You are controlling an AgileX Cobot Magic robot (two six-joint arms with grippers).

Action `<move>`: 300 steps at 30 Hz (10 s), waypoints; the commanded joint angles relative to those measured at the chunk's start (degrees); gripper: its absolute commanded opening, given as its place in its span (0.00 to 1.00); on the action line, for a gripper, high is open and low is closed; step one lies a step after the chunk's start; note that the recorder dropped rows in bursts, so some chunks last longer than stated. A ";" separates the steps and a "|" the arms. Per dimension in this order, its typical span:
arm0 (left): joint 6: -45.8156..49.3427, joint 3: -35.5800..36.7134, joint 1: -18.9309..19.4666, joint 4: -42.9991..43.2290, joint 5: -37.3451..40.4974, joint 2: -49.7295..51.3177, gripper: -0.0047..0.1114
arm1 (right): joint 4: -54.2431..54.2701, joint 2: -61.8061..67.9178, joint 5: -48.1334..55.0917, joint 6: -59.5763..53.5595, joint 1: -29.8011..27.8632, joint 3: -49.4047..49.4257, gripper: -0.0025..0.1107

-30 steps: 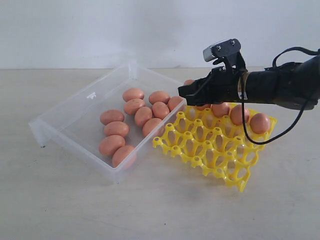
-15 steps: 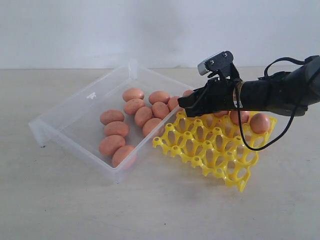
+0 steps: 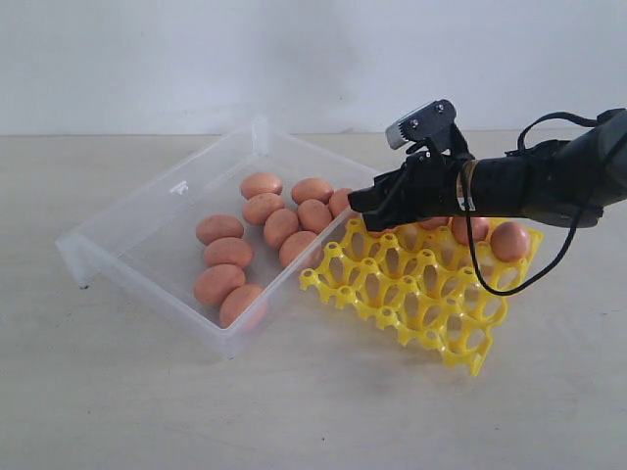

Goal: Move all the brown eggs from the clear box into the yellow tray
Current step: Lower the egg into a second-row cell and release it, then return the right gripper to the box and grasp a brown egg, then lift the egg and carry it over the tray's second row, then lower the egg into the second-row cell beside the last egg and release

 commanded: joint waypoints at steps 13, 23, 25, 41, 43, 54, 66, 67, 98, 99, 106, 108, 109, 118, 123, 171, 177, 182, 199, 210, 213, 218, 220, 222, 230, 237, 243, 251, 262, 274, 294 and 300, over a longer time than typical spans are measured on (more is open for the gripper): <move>-0.52 0.18 -0.04 -0.21 -0.43 -0.10 0.00 | -0.05 -2.59 -4.62 -0.41 0.02 -0.27 0.48; -0.52 0.18 -0.04 -0.21 -0.43 -0.10 0.00 | -0.25 -9.84 -12.10 6.05 0.02 -0.27 0.48; -0.52 0.18 -0.04 -0.21 -0.43 -0.10 0.00 | -0.82 -11.21 -12.10 10.08 0.02 -0.27 0.47; -0.52 0.18 -0.04 -0.21 -0.43 -0.10 0.00 | -38.27 -23.87 -22.71 56.34 11.30 0.58 0.02; -0.52 0.18 -0.04 -0.21 -0.43 -0.10 0.00 | -38.27 -24.40 -20.24 56.16 15.36 0.35 0.02; -0.52 0.18 -0.04 -0.21 -0.43 -0.10 0.00 | -38.27 -28.13 47.97 40.75 42.78 0.24 0.02; -0.52 0.18 -0.04 -0.21 -0.43 -0.10 0.00 | 61.68 -20.09 86.81 -38.06 33.45 -19.48 0.02; -0.52 0.18 -0.04 -0.21 -0.43 -0.10 0.00 | 67.22 -19.28 90.70 -41.70 31.69 -21.66 0.02; -0.52 0.18 -0.04 -0.21 -0.43 -0.10 0.00 | 85.96 6.40 75.64 -121.05 28.67 -35.58 0.56; -0.52 0.18 -0.04 -0.21 -0.43 -0.10 0.00 | 85.81 6.50 75.64 -121.05 28.67 -35.58 0.56; -0.52 0.18 -0.04 -0.21 -0.43 -0.10 0.00 | 87.52 6.88 79.09 -121.66 28.67 -35.58 0.56; -0.52 0.18 -0.04 -0.21 -0.43 -0.10 0.00 | 87.65 7.44 78.42 -121.80 28.67 -35.58 0.56; -0.52 0.18 0.06 -0.21 -0.43 -0.10 0.00 | 87.95 7.85 78.32 -121.80 28.67 -35.58 0.56; -0.52 0.18 0.06 -0.21 -0.53 -0.10 0.00 | 87.39 12.90 74.70 -117.06 28.55 -35.58 0.56; -0.52 0.18 0.06 -0.21 -0.53 -0.10 0.00 | 87.50 13.13 69.91 -107.41 28.55 -35.58 0.13; -0.52 0.18 0.06 -0.21 -0.41 -0.10 0.00 | 89.55 -44.95 5.82 -46.45 29.83 21.85 0.02; -0.52 0.18 0.06 -0.21 -0.41 -0.10 0.00 | 86.97 -45.28 14.23 -42.60 21.63 21.85 0.02; -0.52 0.18 0.06 -0.21 -0.52 -0.10 0.00 | 48.37 -40.97 17.66 -10.17 8.15 21.85 0.02; -0.52 0.18 0.06 -0.21 -0.52 -0.10 0.00 | -7.56 -31.47 -18.50 38.14 -5.27 20.74 0.02; -0.52 0.18 0.06 -0.21 -0.50 -0.10 0.00 | -6.43 -31.36 1.69 24.37 -5.27 20.74 0.02; -0.52 0.18 0.06 -0.21 -0.40 -0.10 0.00 | -8.08 -31.36 6.49 23.29 -5.27 20.74 0.02; -0.52 0.18 0.06 -0.21 -0.52 -0.10 0.00 | -12.82 -31.27 7.47 19.54 -5.27 20.74 0.02; -0.52 0.18 0.06 -0.21 -0.52 -0.10 0.00 | -12.10 -30.17 8.20 15.45 -5.27 20.48 0.02; -0.52 0.18 0.06 -0.21 -0.52 -0.10 0.00 | -11.88 -27.77 7.93 13.29 -5.27 19.85 0.02; -0.52 0.18 0.06 -0.21 -0.52 -0.10 0.00 | -9.16 -16.41 0.70 7.45 -5.27 14.59 0.02; -0.52 0.18 0.06 -0.21 -0.52 -0.10 0.00 | -9.16 -12.54 1.23 7.28 -5.27 13.43 0.02; -0.52 0.18 -0.05 -0.21 -0.41 -0.10 0.00 | -8.68 -12.17 1.11 6.91 -5.27 13.43 0.02; -0.52 0.18 -0.05 -0.21 -0.41 -0.10 0.00 | -1.30 -12.07 1.11 1.24 -5.27 13.43 0.02; -0.52 0.18 -0.05 -0.21 -0.51 -0.10 0.00 | 2.05 -10.24 -1.87 -0.66 -5.27 13.43 0.02; -0.52 0.18 -0.05 -0.21 -0.51 -0.10 0.00 | 2.08 -9.41 -1.57 -1.05 -5.27 13.43 0.10; -0.52 0.18 -0.05 -0.21 -0.50 -0.10 0.00 | 0.68 -9.41 -1.33 -0.67 -5.27 13.43 0.54; -0.52 0.18 -0.05 -0.21 -0.50 -0.10 0.00 | 0.45 -9.41 -1.31 -1.26 -5.27 13.43 0.61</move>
